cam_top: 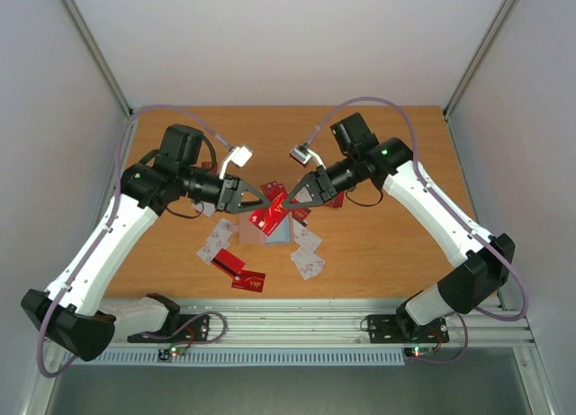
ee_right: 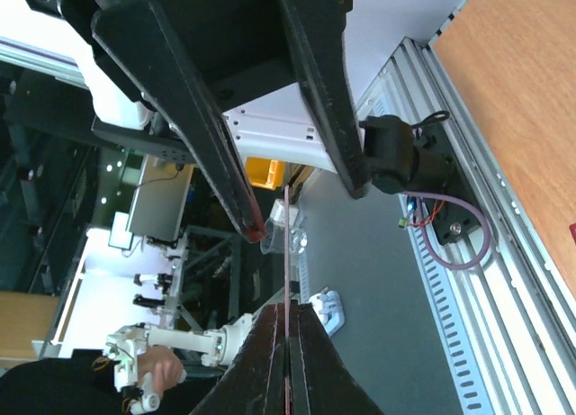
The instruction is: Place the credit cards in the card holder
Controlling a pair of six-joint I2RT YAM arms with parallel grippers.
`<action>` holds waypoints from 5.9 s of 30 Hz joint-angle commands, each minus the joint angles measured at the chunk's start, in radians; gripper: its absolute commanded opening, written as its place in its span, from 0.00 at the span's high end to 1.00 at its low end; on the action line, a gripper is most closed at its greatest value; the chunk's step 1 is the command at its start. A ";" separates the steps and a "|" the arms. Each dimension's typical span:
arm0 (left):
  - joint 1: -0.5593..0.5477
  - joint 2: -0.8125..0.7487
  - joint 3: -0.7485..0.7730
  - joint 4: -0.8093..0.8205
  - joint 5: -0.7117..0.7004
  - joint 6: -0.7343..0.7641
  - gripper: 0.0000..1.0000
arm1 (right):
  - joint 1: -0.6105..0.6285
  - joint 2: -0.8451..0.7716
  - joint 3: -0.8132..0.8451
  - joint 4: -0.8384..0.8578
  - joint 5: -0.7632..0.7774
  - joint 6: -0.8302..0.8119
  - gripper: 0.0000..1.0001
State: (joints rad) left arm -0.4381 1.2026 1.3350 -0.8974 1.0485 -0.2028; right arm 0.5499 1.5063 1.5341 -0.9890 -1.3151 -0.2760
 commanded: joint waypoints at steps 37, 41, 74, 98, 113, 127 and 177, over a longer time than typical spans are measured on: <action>-0.001 0.088 -0.170 0.130 -0.559 -0.225 1.00 | -0.047 0.046 -0.236 0.247 0.586 0.395 0.31; -0.001 0.164 -0.174 0.117 -0.704 -0.219 1.00 | -0.042 0.082 -0.302 0.328 0.629 0.453 0.31; 0.029 0.463 -0.237 0.207 -0.802 -0.183 1.00 | 0.017 0.532 -0.145 0.455 0.584 0.389 0.41; 0.032 0.523 -0.239 0.217 -0.742 -0.170 1.00 | 0.042 0.570 -0.142 0.456 0.546 0.346 0.42; 0.031 0.452 -0.200 0.166 -0.752 -0.186 1.00 | 0.112 0.557 -0.042 0.354 0.548 0.292 0.43; 0.138 0.241 -0.262 0.096 -0.727 -0.251 1.00 | 0.138 0.627 0.034 0.404 0.460 0.335 0.43; 0.143 0.497 -0.577 0.811 -0.259 -0.397 1.00 | 0.039 0.701 0.187 0.399 0.437 0.456 0.69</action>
State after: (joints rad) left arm -0.2512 1.6424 0.7597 -0.0734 0.7815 -0.6510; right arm 0.5747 2.2581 1.6260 -0.6369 -0.7738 0.1646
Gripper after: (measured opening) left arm 0.024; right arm 0.298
